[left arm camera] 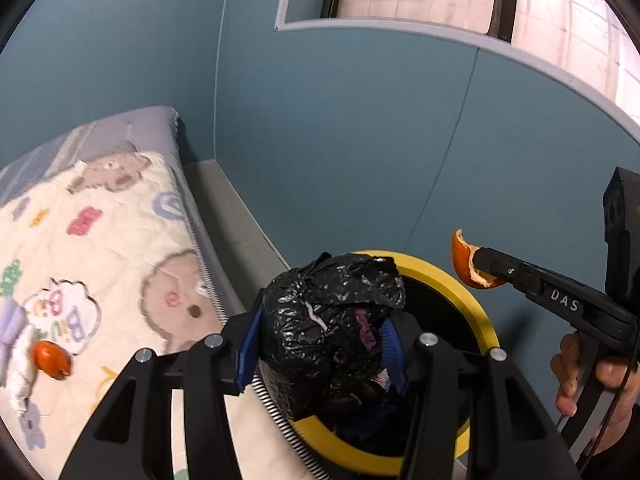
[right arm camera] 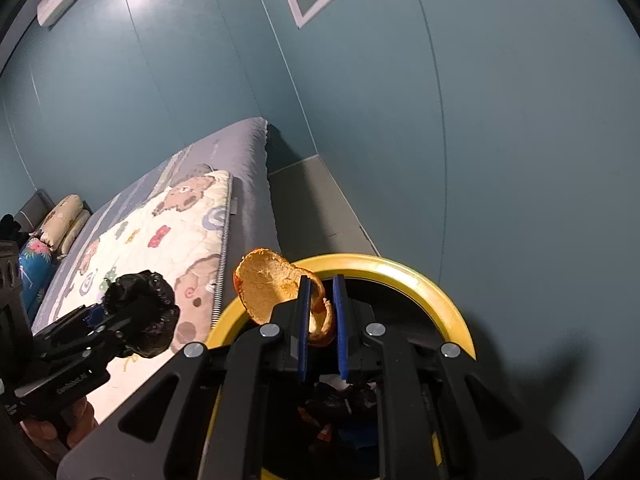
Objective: Collect trash
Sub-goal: 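Carry the black bag and orange peel over the bin, then open both tools to drop the bag and peel into the bin, then move both open tools back over the remaining trash on the bed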
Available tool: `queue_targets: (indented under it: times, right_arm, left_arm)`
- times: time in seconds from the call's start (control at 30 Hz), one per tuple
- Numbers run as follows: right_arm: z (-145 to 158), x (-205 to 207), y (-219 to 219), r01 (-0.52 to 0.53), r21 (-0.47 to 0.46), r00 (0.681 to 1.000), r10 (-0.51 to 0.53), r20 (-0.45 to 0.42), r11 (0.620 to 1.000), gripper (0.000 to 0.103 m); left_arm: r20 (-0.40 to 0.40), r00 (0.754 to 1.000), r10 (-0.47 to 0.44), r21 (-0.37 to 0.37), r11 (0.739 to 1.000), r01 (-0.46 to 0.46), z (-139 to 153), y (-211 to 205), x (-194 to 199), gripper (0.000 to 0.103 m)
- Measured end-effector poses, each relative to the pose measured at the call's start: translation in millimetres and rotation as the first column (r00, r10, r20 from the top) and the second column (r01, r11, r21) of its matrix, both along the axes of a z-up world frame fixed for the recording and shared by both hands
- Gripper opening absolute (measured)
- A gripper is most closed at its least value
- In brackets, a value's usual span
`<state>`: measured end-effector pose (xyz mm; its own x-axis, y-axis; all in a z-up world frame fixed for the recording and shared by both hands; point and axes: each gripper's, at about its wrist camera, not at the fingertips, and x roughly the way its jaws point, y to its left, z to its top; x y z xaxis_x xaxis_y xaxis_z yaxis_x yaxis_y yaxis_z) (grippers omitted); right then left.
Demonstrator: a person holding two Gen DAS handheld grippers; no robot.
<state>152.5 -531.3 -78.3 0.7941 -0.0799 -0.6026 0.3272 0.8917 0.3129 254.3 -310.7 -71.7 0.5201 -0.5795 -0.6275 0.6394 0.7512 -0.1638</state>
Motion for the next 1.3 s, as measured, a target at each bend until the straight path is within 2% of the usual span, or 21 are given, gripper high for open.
queue_targets:
  times: [0.23,0.43,0.67,0.73,0.8,0.83,1.0,1.1,1.23,1.3]
  right_arm:
    - [-23,4,-11,0.018,0.016,0.999,-0.017,-0.039,1.000,0.011]
    - [-26,0,-16,0.016,0.032,1.000,-0.015,-0.025,0.999,0.012]
    - [-21,-13,-22,0.052,0.038,0.999,-0.052,-0.006,0.998,0.017]
    - [-18,-17,-21,0.062,0.030,0.998,-0.062,-0.003,0.998,0.024]
    - [-16,-19,-20,0.067,0.018,0.998,-0.067,0.000,0.998,0.036]
    - [-16,-19,-19,0.071,0.018,0.997,-0.071,0.001,0.997,0.039]
    - [-12,-27,-14,0.099,0.015,0.995,-0.099,0.014,0.995,0.065]
    - [-10,-30,-9,0.096,0.013,0.995,-0.097,0.022,0.995,0.076]
    - [-7,-30,2,0.073,0.020,0.997,-0.073,0.029,0.997,0.082]
    - [-3,-29,10,0.058,0.014,0.997,-0.059,0.045,0.998,0.093]
  left_arm:
    - [-0.048,0.998,-0.032,0.019,0.999,0.033,-23,-23,13,0.048]
    - [-0.071,0.997,-0.021,0.022,0.999,0.023,-29,-31,13,0.053]
    - [-0.067,0.998,-0.008,0.015,1.000,0.009,-26,-25,7,0.078]
    - [-0.064,0.998,-0.002,0.017,1.000,0.003,-26,-23,6,0.082]
    - [-0.072,0.997,0.009,0.011,1.000,-0.008,-26,-19,6,0.088]
    - [-0.072,0.997,0.019,0.011,1.000,-0.019,-25,-18,6,0.088]
    - [-0.061,0.996,0.066,0.016,0.998,-0.065,-24,0,5,0.092]
    - [-0.040,0.994,0.104,0.019,0.994,-0.104,-22,15,8,0.093]
    - [-0.010,0.987,0.159,0.016,0.987,-0.159,-17,42,7,0.095]
    - [0.005,0.982,0.188,0.016,0.982,-0.188,-15,58,5,0.095]
